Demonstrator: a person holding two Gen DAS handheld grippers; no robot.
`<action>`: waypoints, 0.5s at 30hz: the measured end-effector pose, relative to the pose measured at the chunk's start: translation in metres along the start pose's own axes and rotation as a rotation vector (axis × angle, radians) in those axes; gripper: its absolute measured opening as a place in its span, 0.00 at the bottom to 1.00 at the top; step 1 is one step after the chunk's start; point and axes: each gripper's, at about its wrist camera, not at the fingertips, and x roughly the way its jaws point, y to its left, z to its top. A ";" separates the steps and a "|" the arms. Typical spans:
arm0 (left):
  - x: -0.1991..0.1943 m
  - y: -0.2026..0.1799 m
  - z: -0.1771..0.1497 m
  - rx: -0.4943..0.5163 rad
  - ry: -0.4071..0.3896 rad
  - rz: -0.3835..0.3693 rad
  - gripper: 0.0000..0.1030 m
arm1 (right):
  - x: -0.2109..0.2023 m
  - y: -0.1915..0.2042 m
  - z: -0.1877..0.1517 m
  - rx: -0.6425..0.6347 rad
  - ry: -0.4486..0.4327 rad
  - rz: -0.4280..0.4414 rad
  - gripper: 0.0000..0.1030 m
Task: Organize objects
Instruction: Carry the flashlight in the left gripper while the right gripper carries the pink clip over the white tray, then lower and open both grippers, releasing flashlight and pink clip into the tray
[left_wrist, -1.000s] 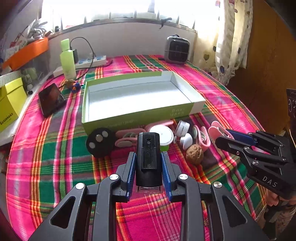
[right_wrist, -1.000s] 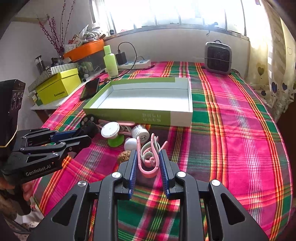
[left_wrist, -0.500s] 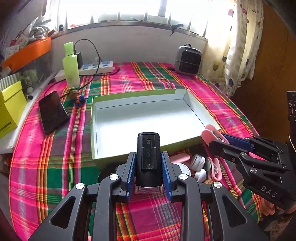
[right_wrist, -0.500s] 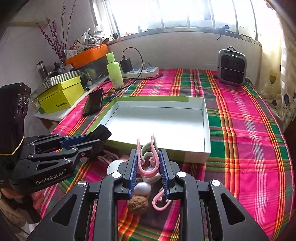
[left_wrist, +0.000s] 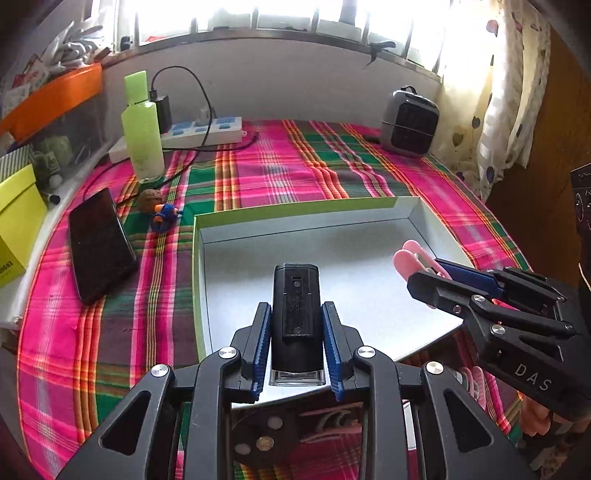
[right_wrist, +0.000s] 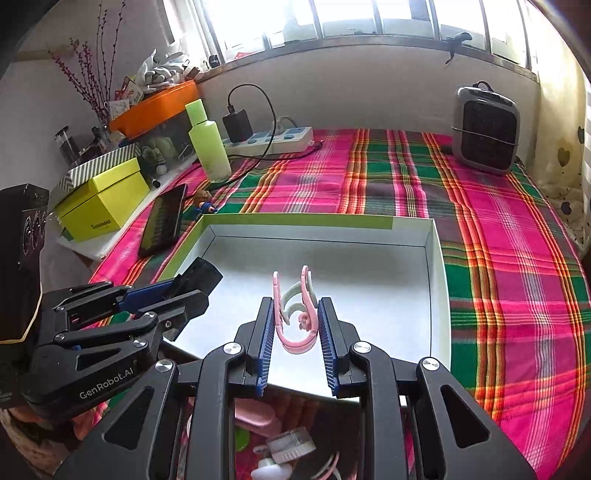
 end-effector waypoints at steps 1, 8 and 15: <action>0.002 0.001 0.002 0.000 0.001 0.000 0.24 | 0.002 -0.001 0.002 0.000 0.002 -0.001 0.24; 0.018 0.006 0.016 -0.011 0.014 -0.003 0.24 | 0.020 -0.006 0.017 0.000 0.030 -0.007 0.24; 0.038 0.007 0.024 -0.007 0.045 0.009 0.24 | 0.042 -0.008 0.027 -0.005 0.070 -0.012 0.24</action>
